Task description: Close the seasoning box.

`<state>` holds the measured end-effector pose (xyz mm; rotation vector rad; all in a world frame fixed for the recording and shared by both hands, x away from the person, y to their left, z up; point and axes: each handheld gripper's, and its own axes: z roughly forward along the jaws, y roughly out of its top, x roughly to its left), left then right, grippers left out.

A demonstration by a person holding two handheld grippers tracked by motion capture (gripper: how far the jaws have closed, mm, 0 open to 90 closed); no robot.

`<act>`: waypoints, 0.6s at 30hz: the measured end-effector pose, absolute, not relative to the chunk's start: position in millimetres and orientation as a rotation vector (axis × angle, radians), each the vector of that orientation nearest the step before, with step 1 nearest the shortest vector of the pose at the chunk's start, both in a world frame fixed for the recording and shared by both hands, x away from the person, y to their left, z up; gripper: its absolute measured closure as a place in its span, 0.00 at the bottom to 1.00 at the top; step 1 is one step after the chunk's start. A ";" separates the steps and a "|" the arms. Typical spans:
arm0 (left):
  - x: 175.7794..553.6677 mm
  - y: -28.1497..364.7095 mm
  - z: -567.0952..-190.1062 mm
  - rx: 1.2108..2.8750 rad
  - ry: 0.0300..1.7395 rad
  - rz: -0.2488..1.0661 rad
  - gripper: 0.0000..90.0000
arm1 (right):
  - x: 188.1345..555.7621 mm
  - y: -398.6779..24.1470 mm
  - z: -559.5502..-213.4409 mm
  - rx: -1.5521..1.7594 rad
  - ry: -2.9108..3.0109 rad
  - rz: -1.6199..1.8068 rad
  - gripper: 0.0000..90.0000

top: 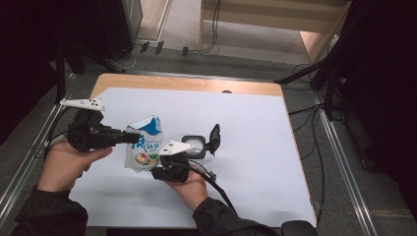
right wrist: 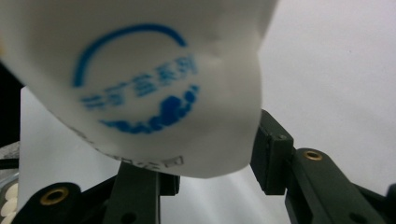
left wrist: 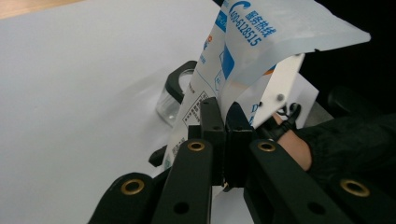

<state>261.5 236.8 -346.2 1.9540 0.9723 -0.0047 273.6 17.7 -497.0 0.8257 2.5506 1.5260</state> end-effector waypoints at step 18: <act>272.8 220.7 -355.7 1.957 0.938 -0.010 0.96 | 265.2 12.5 -497.0 0.733 2.581 1.502 0.73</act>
